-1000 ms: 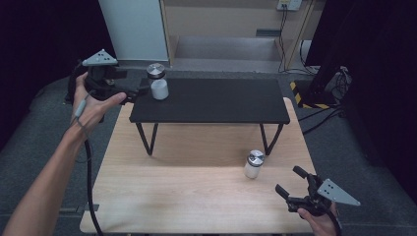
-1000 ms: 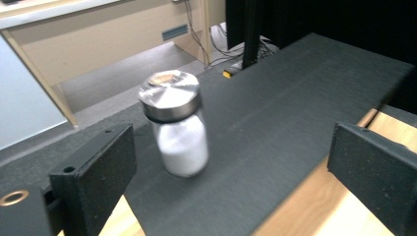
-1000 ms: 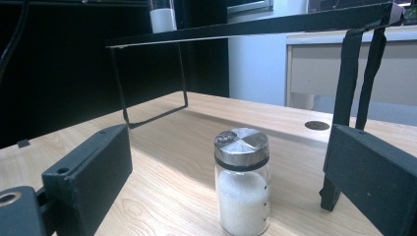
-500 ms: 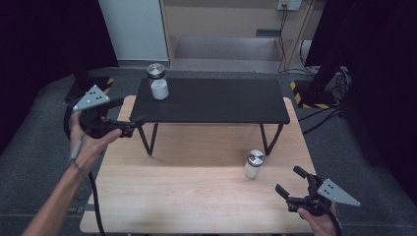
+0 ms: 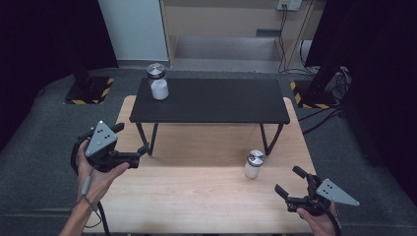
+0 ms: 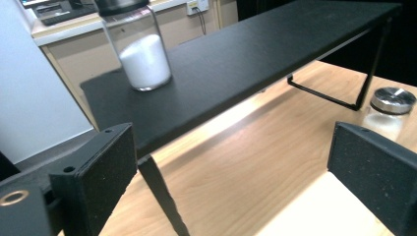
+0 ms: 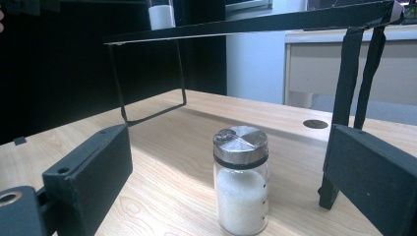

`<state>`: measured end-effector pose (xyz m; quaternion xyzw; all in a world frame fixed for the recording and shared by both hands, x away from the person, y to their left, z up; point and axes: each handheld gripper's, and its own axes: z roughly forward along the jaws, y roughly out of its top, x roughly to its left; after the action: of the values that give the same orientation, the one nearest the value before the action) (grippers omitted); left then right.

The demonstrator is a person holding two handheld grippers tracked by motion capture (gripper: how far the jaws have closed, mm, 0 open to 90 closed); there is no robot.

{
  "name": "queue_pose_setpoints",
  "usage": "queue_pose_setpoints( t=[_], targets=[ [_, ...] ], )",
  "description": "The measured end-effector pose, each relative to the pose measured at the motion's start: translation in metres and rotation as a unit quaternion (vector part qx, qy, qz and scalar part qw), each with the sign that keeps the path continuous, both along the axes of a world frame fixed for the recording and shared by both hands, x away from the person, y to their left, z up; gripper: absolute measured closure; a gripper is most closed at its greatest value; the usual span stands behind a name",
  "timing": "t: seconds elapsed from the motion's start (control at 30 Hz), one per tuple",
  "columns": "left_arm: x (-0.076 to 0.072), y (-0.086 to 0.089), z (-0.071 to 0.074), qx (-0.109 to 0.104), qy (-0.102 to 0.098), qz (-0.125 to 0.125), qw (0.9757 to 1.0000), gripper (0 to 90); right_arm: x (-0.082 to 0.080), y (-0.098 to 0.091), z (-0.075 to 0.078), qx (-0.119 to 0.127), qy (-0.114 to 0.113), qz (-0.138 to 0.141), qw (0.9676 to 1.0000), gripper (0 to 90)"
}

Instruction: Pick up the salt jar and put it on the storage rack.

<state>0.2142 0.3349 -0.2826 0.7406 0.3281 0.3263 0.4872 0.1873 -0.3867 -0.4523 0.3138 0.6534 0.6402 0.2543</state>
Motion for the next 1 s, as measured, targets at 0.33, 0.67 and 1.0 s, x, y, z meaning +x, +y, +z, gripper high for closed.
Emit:
queue_pose_setpoints(
  t=[0.33, 0.67, 1.0],
  targets=[
    [-0.007, -0.005, -0.050, 0.002, -0.006, -0.003, 1.0000, 4.3, 0.000, 0.000, 0.000, 0.000, -0.001, 0.000, 1.0000, 4.5],
    [-0.006, -0.011, -0.088, -0.034, -0.001, 0.017, 0.9993, 5.0, 0.000, 0.000, 0.000, -0.003, 0.001, -0.005, 1.0000, 4.5],
    [-0.006, -0.015, -0.098, -0.017, -0.003, 0.022, 0.9996, 5.0, 0.001, 0.000, 0.000, -0.004, 0.003, -0.007, 1.0000, 4.5]
  ],
)
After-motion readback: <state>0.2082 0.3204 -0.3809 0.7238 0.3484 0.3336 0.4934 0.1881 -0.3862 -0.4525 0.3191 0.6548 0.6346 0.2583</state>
